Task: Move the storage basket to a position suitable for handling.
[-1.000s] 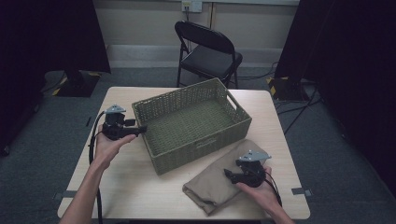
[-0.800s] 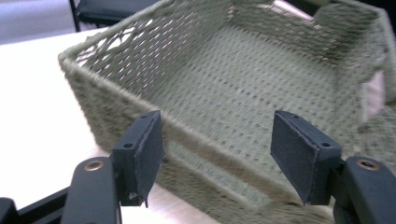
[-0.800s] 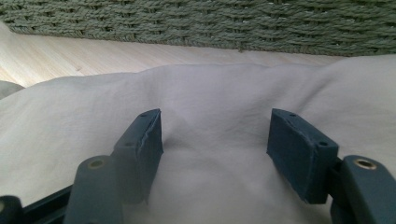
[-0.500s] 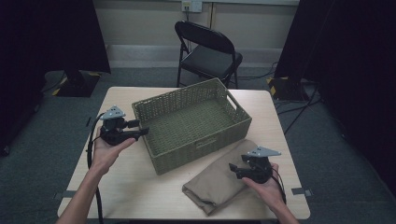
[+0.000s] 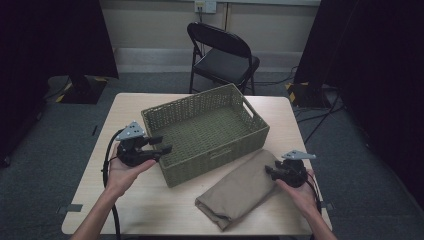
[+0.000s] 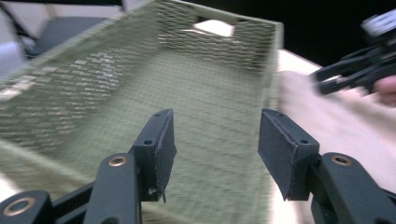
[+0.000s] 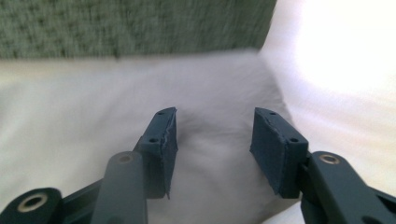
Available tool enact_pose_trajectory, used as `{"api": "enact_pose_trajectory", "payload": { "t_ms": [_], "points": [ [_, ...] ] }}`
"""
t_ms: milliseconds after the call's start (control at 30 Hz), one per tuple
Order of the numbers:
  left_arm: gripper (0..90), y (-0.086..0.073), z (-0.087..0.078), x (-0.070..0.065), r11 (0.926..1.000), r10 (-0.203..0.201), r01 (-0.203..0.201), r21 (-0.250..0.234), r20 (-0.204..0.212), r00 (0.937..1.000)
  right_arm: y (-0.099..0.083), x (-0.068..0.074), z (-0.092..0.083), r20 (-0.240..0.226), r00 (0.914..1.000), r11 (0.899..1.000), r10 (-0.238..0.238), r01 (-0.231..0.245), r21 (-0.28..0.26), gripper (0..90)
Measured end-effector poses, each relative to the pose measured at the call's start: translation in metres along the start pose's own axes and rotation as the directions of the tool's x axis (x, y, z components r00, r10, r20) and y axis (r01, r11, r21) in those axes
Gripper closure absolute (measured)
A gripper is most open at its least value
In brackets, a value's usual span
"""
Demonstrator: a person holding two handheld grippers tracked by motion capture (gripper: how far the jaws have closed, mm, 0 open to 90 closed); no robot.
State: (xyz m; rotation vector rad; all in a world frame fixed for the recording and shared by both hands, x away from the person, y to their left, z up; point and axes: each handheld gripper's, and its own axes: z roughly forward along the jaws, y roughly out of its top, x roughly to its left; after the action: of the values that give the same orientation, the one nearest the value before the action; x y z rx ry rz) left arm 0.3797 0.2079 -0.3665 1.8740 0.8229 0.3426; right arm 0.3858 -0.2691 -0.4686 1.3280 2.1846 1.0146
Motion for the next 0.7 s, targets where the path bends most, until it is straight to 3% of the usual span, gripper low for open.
{"api": "enact_pose_trajectory", "payload": {
  "t_ms": [167, 200, 233, 333, 400, 500, 533, 700],
  "points": [
    [43.6, -0.003, 0.009, -0.009, 0.9982, 0.035, -0.036, 0.047, 0.015, 0.9993, -0.009, 0.005, -0.003, -0.03, 0.9986, 0.999, 0.043, -0.043, 0.003, 51.4],
    [43.0, -0.003, 0.009, -0.009, 0.9982, 0.035, -0.036, 0.047, 0.015, 0.9993, -0.009, 0.005, -0.003, -0.03, 0.9986, 0.999, 0.043, -0.043, 0.003, 51.4],
    [42.8, -0.005, 0.012, -0.009, 0.9988, 0.016, -0.018, 0.046, 0.041, 0.999, -0.011, 0.01, -0.006, -0.038, 0.9986, 0.999, 0.037, -0.037, 0.014, 51.4],
    [43.1, -0.006, 0.014, -0.012, 0.9967, 0.043, -0.045, 0.067, 0.034, 0.9985, -0.014, 0.017, -0.011, -0.04, 0.999, 1.0, 0.021, -0.02, 0.021, 50.5],
    [43.8, -0.008, 0.015, -0.014, 0.9966, 0.053, -0.054, 0.063, 0.012, 0.9985, -0.016, 0.022, -0.015, -0.051, 0.9987, 1.0, 0.007, -0.006, 0.024, 50.1],
    [45.3, -0.009, 0.015, -0.016, 0.9977, 0.034, -0.036, 0.057, 0.036, 0.9987, -0.018, 0.029, -0.021, -0.066, 0.9978, 1.0, -0.006, 0.008, 0.025, 45.8],
    [45.7, -0.009, 0.014, -0.018, 0.9977, 0.039, -0.04, 0.054, 0.026, 0.9989, -0.018, 0.03, -0.023, -0.069, 0.9976, 1.0, -0.01, 0.011, 0.018, 44.2],
    [47.1, -0.008, 0.013, -0.032, 0.9977, 0.053, -0.055, 0.039, 0.053, 0.9972, -0.007, 0.021, -0.027, -0.054, 0.9985, 0.999, 0.012, -0.014, -0.033, 41.7]
  ]
}}
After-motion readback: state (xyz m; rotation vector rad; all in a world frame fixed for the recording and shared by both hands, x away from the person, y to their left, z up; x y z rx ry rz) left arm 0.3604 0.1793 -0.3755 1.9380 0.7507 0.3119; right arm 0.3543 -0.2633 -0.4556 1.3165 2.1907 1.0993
